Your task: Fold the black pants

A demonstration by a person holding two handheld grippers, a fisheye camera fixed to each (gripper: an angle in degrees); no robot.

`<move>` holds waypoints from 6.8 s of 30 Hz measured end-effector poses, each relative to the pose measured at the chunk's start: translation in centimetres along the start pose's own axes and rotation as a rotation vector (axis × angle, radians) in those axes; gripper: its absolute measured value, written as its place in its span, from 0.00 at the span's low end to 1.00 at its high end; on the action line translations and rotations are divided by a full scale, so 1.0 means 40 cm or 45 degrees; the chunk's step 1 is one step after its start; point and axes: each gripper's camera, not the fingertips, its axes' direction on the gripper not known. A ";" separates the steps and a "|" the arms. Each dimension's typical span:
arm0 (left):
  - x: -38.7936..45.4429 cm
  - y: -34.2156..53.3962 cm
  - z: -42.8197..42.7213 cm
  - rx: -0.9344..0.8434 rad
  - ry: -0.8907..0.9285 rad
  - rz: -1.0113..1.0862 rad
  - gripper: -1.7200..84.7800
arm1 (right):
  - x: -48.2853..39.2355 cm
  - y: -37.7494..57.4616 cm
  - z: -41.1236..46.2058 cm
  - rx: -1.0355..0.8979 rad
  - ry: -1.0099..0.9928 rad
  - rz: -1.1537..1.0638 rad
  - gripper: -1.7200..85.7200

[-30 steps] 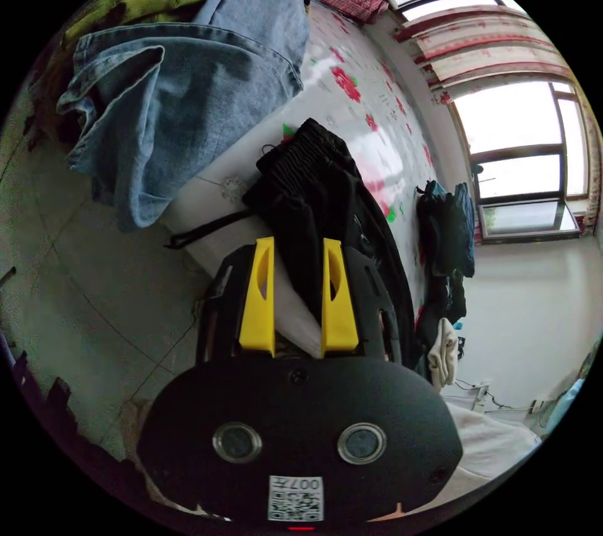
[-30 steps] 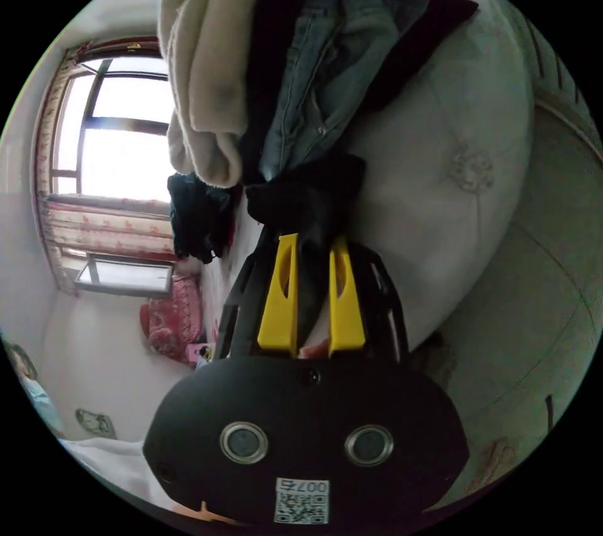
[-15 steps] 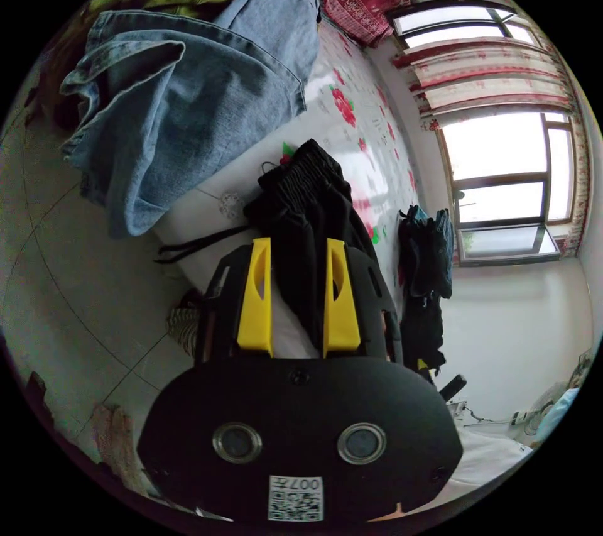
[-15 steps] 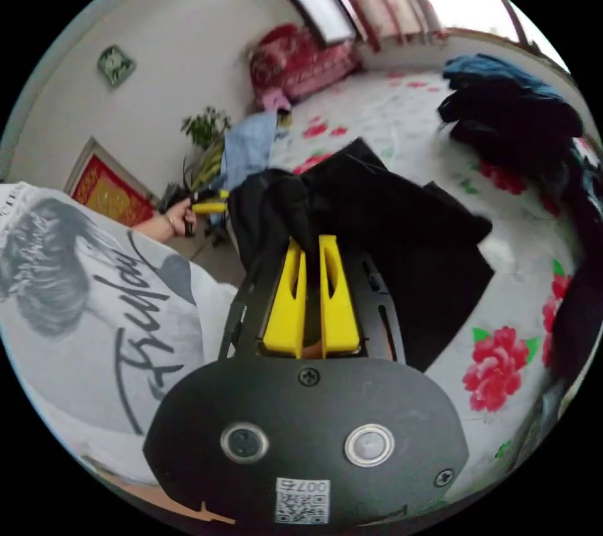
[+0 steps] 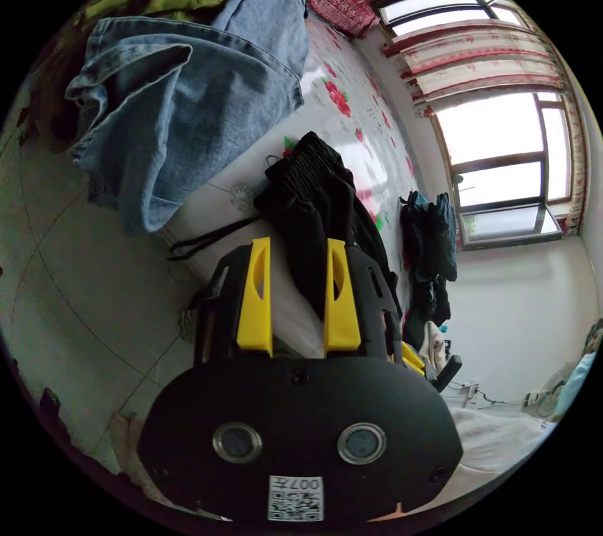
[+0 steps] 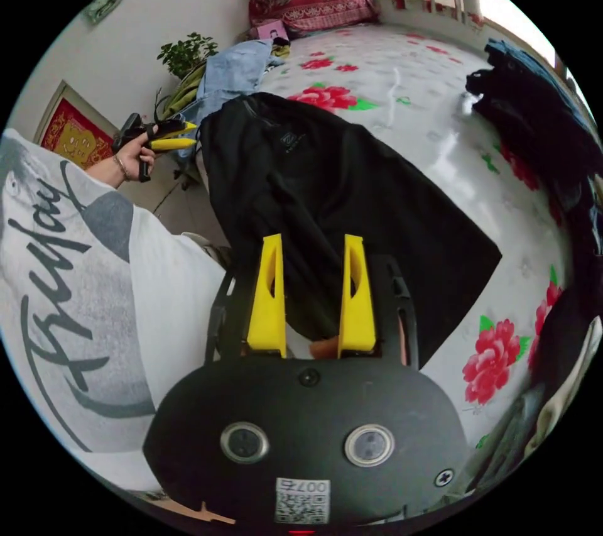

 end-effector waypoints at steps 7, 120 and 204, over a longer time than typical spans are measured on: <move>-0.028 -0.045 0.064 -0.053 0.060 -0.057 0.15 | -0.051 -0.108 0.212 -0.145 0.004 -0.103 0.07; 0.192 -0.246 0.136 -0.191 0.022 0.093 0.14 | 0.139 -0.235 0.162 -0.067 -0.014 0.132 0.09; 0.899 0.363 0.847 -1.081 0.027 0.923 0.18 | 0.654 0.356 -0.488 0.459 -0.475 1.296 0.15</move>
